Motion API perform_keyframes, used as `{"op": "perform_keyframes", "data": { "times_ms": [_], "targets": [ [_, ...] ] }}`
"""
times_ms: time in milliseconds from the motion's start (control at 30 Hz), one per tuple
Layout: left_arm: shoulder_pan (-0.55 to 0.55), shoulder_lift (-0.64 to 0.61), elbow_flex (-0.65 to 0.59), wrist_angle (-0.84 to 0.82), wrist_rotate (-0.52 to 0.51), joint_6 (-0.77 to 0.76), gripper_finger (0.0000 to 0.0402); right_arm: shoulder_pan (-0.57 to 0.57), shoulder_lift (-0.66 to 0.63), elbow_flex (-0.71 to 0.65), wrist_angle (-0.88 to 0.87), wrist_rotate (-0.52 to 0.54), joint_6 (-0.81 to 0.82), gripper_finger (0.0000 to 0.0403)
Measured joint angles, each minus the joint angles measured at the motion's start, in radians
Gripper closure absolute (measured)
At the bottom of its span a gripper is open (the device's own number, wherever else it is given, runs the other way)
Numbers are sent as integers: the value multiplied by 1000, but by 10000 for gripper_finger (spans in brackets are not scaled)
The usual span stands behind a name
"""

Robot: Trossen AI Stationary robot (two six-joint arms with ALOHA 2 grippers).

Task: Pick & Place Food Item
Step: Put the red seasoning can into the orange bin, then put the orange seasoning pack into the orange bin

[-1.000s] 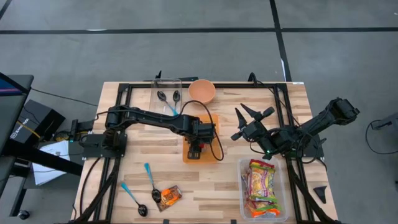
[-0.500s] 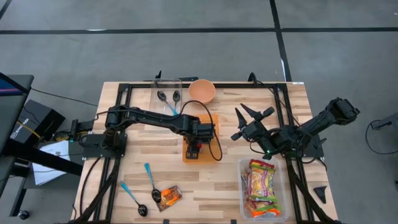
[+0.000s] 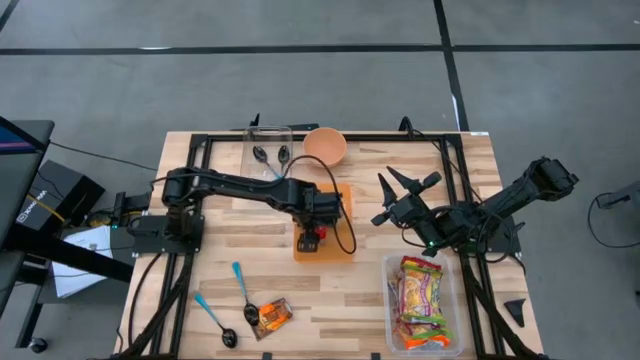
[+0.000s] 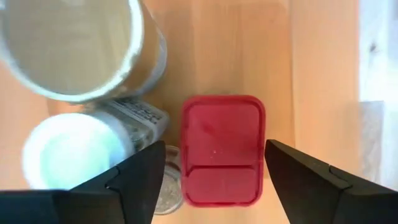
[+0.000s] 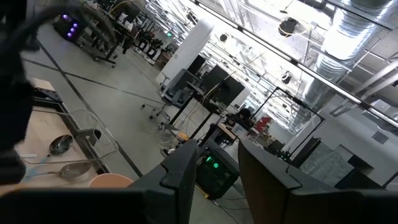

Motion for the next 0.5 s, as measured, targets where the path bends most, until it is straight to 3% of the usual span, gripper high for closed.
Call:
{"op": "perform_keyframes", "data": {
  "times_ms": [300,500],
  "targets": [
    [-3,-203,0,7,4,1,136,0,0,0,1,1,0,288],
    [-37,-364,-13,13,75,-1,144,0,0,0,1,2,0,288]
  ]
}}
